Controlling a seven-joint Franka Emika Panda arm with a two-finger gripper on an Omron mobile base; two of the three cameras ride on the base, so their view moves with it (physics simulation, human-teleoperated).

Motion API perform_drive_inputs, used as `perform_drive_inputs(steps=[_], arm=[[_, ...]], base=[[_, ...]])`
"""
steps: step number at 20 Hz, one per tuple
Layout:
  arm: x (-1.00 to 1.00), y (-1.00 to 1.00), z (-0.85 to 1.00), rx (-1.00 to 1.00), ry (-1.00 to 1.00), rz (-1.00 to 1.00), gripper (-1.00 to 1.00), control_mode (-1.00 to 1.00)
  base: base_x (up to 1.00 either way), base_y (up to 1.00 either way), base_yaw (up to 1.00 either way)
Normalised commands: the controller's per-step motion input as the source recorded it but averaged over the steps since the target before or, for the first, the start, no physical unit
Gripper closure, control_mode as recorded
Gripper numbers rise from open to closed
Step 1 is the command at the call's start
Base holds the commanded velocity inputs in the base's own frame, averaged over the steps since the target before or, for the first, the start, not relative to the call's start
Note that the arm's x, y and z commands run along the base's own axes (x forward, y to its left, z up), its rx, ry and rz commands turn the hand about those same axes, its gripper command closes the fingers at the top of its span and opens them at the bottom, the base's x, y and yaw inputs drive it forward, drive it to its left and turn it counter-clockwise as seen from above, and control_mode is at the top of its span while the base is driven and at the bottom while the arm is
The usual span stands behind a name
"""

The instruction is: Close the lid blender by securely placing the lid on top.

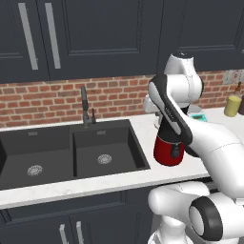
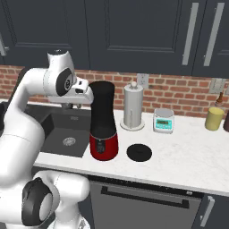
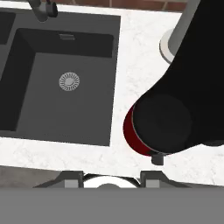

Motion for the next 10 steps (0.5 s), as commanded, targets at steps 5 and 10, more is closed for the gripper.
perform_drive_inputs(steps=[5,10], arm=[[-0.43,-0.05,0.00,0.01,-0.06,0.00,-1.00,-1.00],[-1.00,-0.67,-0.05,0.15,-0.18,-0.18,-1.00,-1.00]], base=[[0.00,0.00,0.00],[0.00,0.00,0.00]])
